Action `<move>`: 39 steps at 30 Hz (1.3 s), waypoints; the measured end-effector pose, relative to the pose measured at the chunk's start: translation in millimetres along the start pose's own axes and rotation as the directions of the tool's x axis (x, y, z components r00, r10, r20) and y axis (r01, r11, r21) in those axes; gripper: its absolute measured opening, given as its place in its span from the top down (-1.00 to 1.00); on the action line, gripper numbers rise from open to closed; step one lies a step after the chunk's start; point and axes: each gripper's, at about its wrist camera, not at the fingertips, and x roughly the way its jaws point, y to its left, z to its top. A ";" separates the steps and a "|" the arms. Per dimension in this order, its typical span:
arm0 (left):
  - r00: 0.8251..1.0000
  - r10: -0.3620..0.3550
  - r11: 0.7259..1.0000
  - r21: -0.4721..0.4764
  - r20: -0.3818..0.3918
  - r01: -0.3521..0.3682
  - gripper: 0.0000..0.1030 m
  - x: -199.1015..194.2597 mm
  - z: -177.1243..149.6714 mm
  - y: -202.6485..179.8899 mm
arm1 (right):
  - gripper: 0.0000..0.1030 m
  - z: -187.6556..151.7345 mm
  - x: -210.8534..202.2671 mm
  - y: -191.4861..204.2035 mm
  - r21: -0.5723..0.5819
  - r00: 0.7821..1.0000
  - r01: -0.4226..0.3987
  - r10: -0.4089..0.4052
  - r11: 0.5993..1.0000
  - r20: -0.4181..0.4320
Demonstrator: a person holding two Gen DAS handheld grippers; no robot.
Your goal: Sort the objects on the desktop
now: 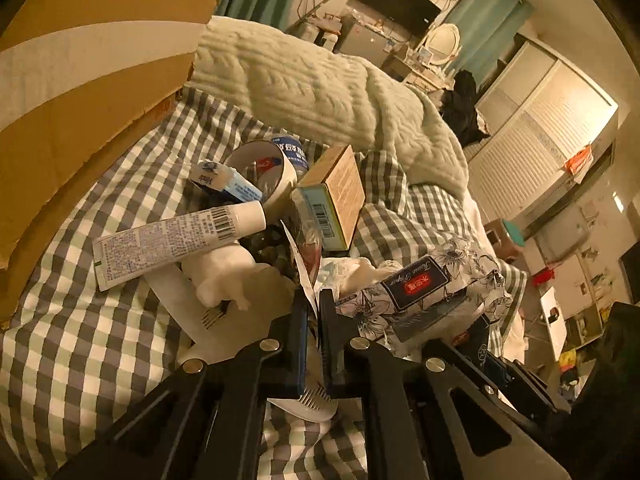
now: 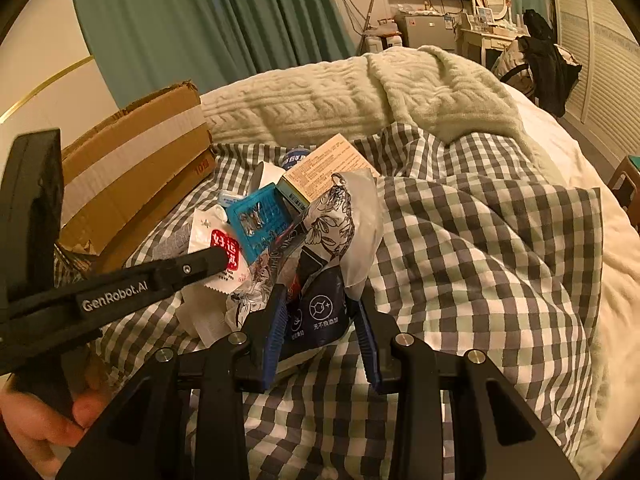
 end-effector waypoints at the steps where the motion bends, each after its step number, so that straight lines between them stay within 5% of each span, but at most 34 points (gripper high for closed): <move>1: 1.000 0.000 1.000 0.011 0.015 0.000 0.91 -4.6 0.0 -1.4 | 0.37 0.3 -1.4 0.3 -0.002 1.000 -0.002 0.002 1.000 0.004; 11: 0.968 0.097 0.966 0.210 0.232 -0.147 0.91 -80.2 18.6 -35.2 | 0.38 23.4 -45.3 22.3 -0.089 0.996 0.027 -0.019 0.996 0.086; 16: 0.951 0.068 0.975 0.182 0.302 -0.127 0.91 -128.7 51.8 -28.6 | 0.38 54.2 -81.4 52.9 -0.162 0.991 -0.005 0.027 0.987 0.135; 22: 0.900 0.127 0.975 0.113 0.418 -0.190 0.91 -197.7 107.9 5.6 | 0.38 106.8 -121.1 116.9 -0.271 0.970 -0.021 0.085 0.962 0.227; 29: 0.858 0.340 0.934 -0.029 0.386 -0.357 0.91 -223.0 145.9 88.3 | 0.38 158.5 -94.0 210.9 -0.325 0.950 -0.141 0.221 0.935 0.222; 32: 0.868 0.392 0.915 -0.028 0.303 -0.403 0.90 -209.7 147.6 117.8 | 0.37 164.2 -53.1 244.9 -0.320 0.958 -0.153 0.220 0.935 0.184; 33: 0.875 0.392 0.916 -0.030 0.285 -0.401 0.87 -206.0 146.8 124.6 | 0.20 163.3 -41.3 250.7 -0.305 0.962 -0.147 0.208 0.941 0.179; 34: 0.880 0.389 0.918 -0.034 0.271 -0.395 0.81 -202.9 145.6 131.7 | -0.06 164.2 -29.6 254.4 -0.286 0.966 -0.142 0.197 0.947 0.170; 36: 0.887 0.380 0.922 -0.035 0.262 -0.385 0.36 -199.4 144.6 140.8 | -0.19 161.6 -13.8 259.3 -0.285 0.968 -0.157 0.205 0.946 0.147; 37: 0.887 0.380 0.922 -0.034 0.264 -0.385 -0.26 -199.5 142.6 142.4 | -0.20 159.7 -10.4 260.6 -0.294 0.969 -0.152 0.201 0.944 0.146; 38: 0.880 0.390 0.918 -0.037 0.271 -0.395 -0.68 -199.1 142.0 142.1 | -0.20 157.5 -10.2 259.5 -0.307 0.971 -0.132 0.186 0.942 0.152; 39: 0.866 0.405 0.911 -0.044 0.293 -0.410 -0.72 -202.0 140.0 142.1 | -0.20 156.0 -12.9 256.0 -0.319 0.971 -0.118 0.176 0.940 0.160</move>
